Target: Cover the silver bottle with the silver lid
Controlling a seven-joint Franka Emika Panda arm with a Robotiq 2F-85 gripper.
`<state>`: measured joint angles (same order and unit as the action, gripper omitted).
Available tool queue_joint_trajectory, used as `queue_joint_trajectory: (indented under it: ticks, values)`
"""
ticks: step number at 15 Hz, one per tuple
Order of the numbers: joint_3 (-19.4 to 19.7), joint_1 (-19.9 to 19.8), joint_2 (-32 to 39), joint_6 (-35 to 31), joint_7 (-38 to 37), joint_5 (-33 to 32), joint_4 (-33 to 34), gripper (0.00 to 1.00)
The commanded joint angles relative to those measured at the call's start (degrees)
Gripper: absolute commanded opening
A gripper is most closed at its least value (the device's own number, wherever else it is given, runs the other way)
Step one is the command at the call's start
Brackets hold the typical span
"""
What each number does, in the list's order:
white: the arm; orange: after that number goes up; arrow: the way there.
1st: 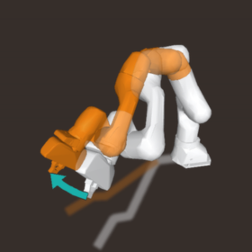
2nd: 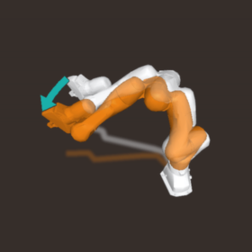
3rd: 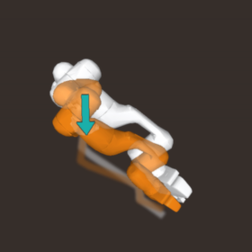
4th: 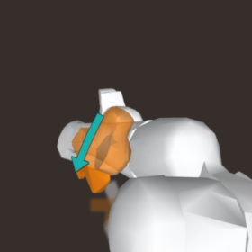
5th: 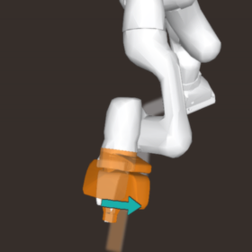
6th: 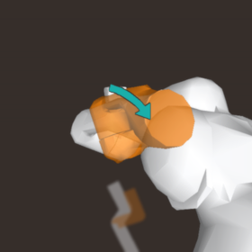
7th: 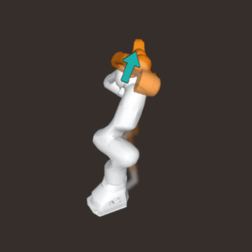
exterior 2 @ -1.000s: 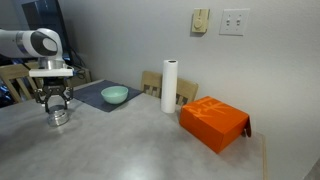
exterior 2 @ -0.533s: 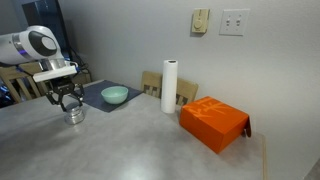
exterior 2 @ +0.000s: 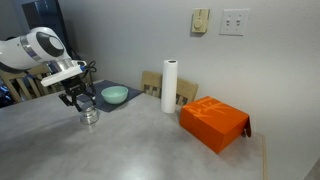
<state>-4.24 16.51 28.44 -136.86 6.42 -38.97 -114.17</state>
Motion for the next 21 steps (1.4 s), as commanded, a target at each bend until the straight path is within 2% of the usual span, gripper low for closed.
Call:
queue_joint_trajectory:
  ticks: [1,5,12,21]
  values:
    - [-2.59,-0.99,0.41,4.79,1.18,4.97,-0.93,0.44]
    - [-4.46,0.43,-2.94,9.02,0.55,10.19,-1.39,0.44]
    - [-5.01,2.15,-4.89,10.07,-2.09,9.47,-1.51,0.44]
    - [-4.83,-1.68,-4.66,12.53,2.74,13.89,0.62,0.44]
